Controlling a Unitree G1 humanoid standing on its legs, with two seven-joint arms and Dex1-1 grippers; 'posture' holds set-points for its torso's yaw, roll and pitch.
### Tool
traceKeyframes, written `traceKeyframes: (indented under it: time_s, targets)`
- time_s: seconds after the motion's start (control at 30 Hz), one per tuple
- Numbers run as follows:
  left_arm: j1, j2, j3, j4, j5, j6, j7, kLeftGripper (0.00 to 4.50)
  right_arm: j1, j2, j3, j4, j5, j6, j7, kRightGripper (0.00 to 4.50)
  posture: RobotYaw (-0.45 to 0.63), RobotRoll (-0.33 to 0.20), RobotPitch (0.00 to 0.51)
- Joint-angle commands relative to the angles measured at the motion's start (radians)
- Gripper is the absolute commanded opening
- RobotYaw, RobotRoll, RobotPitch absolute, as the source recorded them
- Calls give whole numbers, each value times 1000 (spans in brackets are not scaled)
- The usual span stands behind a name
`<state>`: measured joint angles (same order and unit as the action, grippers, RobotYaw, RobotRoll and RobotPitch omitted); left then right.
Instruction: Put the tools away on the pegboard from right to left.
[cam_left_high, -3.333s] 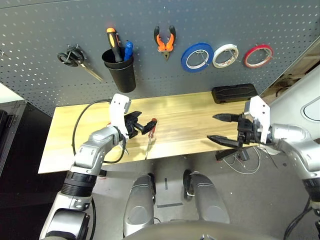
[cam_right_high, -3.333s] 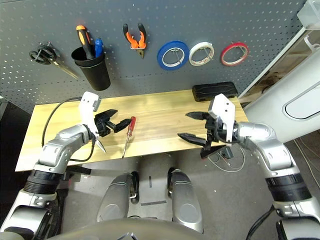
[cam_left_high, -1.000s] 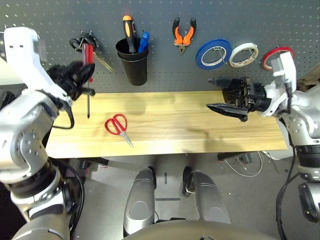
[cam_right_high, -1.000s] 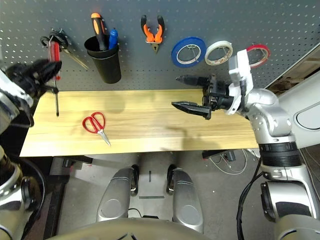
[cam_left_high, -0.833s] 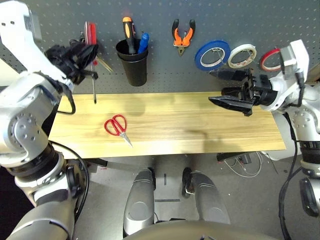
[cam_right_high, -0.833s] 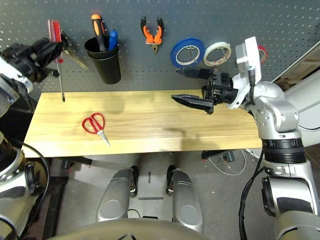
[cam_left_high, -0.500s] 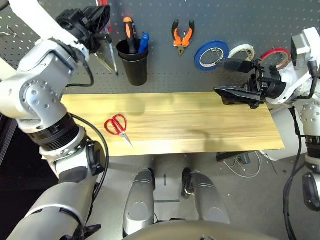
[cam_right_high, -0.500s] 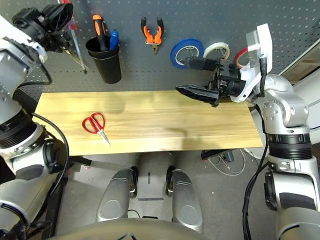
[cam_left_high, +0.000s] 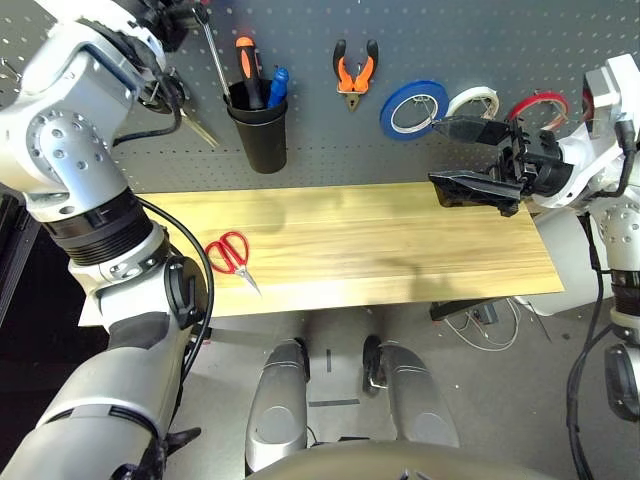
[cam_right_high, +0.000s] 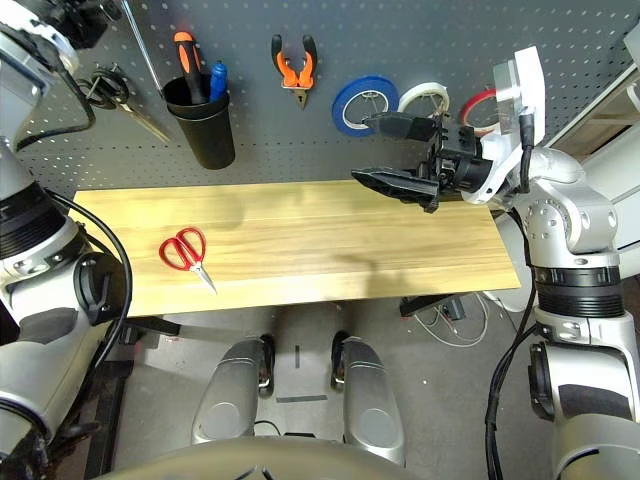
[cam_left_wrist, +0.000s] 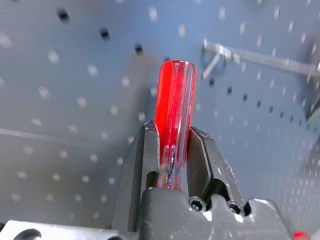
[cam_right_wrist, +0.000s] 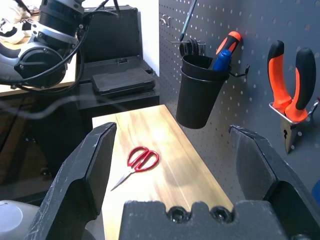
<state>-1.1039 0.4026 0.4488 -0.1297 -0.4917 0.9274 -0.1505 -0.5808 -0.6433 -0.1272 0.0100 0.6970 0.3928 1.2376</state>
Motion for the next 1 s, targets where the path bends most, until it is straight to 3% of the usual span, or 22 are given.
traceKeyframes:
  time_s: [0.03, 0.57, 0.93, 1.0]
  targets:
    - [-27, -2, 13, 35, -19, -53, 16, 871, -6, -8, -20, 15, 6, 0, 12, 4500, 75, 0, 117]
    - [144, -90, -138, 154, 103, -375, 21, 871, 4, 0, -24, 9, 7, -5, -1, 4500, 53, 0, 122]
    - [201, -128, -227, 237, 207, -546, 20, 871, 26, 11, -28, -11, 12, -7, -23, 4500, 37, 0, 126]
    - [223, -117, -259, 233, 235, -555, 7, 1633, 30, 16, -27, -17, 12, -5, -28, 4500, 35, 0, 127]
